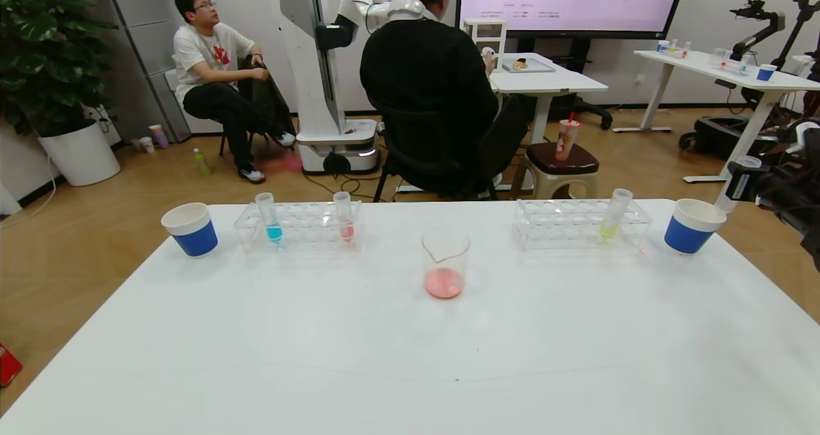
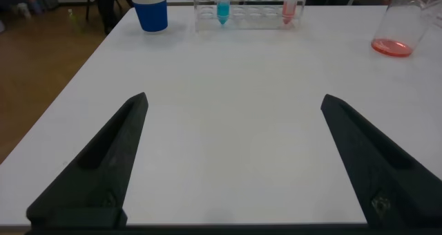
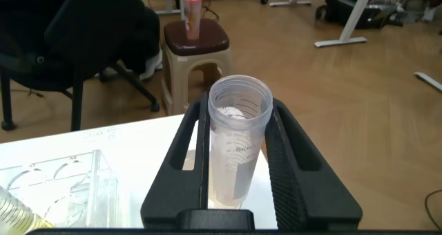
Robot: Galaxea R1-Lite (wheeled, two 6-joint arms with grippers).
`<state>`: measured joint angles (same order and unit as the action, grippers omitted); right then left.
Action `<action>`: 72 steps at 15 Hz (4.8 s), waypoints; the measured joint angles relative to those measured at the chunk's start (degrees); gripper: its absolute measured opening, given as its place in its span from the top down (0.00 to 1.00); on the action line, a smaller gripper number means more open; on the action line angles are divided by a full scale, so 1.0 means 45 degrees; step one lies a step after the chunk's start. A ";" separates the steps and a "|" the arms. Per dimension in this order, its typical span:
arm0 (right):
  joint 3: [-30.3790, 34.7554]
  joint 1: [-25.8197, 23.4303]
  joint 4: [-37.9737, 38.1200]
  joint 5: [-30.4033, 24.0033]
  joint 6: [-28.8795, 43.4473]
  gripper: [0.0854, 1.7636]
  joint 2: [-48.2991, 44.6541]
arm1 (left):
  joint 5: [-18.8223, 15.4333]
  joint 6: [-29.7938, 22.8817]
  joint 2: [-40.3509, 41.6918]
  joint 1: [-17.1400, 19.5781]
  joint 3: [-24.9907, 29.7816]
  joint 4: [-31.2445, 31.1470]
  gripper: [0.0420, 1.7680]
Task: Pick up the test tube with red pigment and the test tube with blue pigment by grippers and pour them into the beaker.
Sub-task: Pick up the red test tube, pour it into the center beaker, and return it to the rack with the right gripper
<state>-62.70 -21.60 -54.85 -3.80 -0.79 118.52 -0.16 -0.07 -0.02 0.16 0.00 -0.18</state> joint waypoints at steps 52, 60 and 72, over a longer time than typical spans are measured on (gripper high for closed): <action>0.4660 0.5204 0.1438 0.1487 0.0135 0.02 -0.9278 | 0.0000 0.0005 0.0000 0.0000 0.0000 0.0000 0.01; 0.6044 0.5150 0.8141 0.1799 -0.0821 0.02 -1.8462 | 0.0005 0.0000 0.0000 0.0000 0.0000 0.0005 0.01; 0.9536 0.4841 1.0996 0.1449 -0.1793 0.02 -2.6118 | 0.0000 0.0000 0.0000 0.0000 0.0000 0.0005 0.01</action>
<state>-19.79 0.18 -5.36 2.72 -8.86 0.99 -0.16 -0.07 -0.02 0.16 0.00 -0.16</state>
